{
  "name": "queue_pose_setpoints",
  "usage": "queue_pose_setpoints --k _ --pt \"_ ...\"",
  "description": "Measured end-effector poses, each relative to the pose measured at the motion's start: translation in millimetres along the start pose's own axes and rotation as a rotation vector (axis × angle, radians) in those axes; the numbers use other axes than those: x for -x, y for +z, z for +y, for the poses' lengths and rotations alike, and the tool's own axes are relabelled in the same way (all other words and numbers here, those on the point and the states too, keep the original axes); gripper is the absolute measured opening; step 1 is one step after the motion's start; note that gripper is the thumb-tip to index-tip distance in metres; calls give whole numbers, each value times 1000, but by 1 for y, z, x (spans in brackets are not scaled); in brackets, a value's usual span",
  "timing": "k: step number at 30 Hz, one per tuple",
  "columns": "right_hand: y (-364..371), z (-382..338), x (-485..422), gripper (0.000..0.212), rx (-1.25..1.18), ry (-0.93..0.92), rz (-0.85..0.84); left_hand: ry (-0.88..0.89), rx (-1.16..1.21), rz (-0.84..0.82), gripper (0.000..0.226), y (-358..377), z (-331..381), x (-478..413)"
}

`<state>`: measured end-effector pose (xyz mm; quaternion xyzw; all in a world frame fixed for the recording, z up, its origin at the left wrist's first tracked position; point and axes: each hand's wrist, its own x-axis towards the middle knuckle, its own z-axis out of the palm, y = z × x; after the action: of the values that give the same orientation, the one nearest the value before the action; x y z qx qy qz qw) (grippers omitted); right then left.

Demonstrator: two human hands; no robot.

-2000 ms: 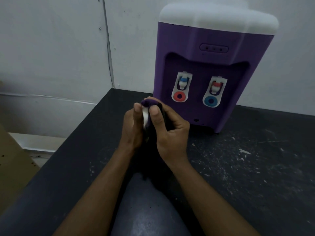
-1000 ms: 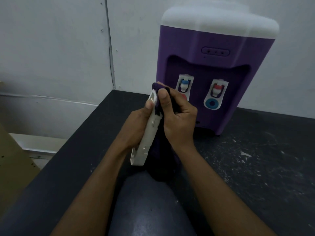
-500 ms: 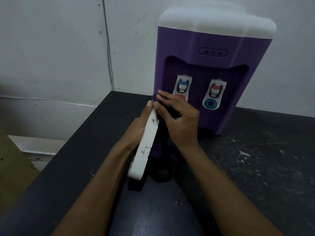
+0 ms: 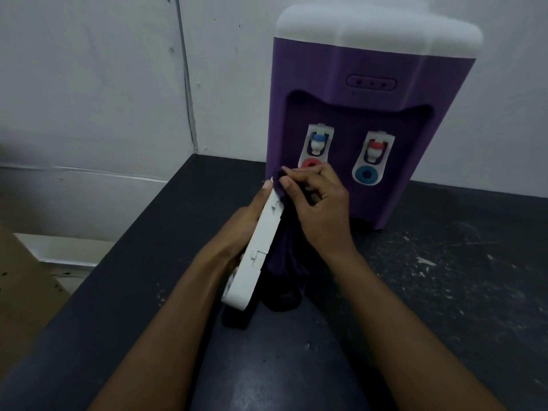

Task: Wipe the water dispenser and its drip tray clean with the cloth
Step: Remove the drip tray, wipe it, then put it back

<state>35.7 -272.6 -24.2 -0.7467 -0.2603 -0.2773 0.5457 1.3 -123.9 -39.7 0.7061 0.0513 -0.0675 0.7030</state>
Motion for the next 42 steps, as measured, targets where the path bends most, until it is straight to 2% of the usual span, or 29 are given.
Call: queue_pose_setpoints --k 3,8,15,18,21,25,28,30,36,42 --pt "0 -4 0 20 -8 53 3 -20 -36 38 81 1 -1 -1" --pt "-3 -11 4 20 9 68 -164 -18 -103 156 85 -3 0 -3" --pt "1 -19 -6 12 66 112 -117 40 -252 178 90 -4 1 -4" --pt "11 -20 9 12 76 51 -167 104 -175 201 76 -8 -2 -6" --pt "16 -17 23 12 45 -47 -226 52 -9 247 65 -13 -2 -7" --pt "13 -10 33 19 6 -139 -334 23 226 156 66 -18 -5 -6" --pt "7 -3 21 20 43 -120 -259 -8 306 71 71 -10 -4 -5" --pt "8 -2 17 18 41 -92 -203 -11 288 83 71 -8 -3 -7" --pt "10 2 35 18 -120 40 -290 34 171 118 75 -10 -9 -8" --pt "20 -1 29 21 -249 186 -137 56 159 103 71 -5 -8 -10"
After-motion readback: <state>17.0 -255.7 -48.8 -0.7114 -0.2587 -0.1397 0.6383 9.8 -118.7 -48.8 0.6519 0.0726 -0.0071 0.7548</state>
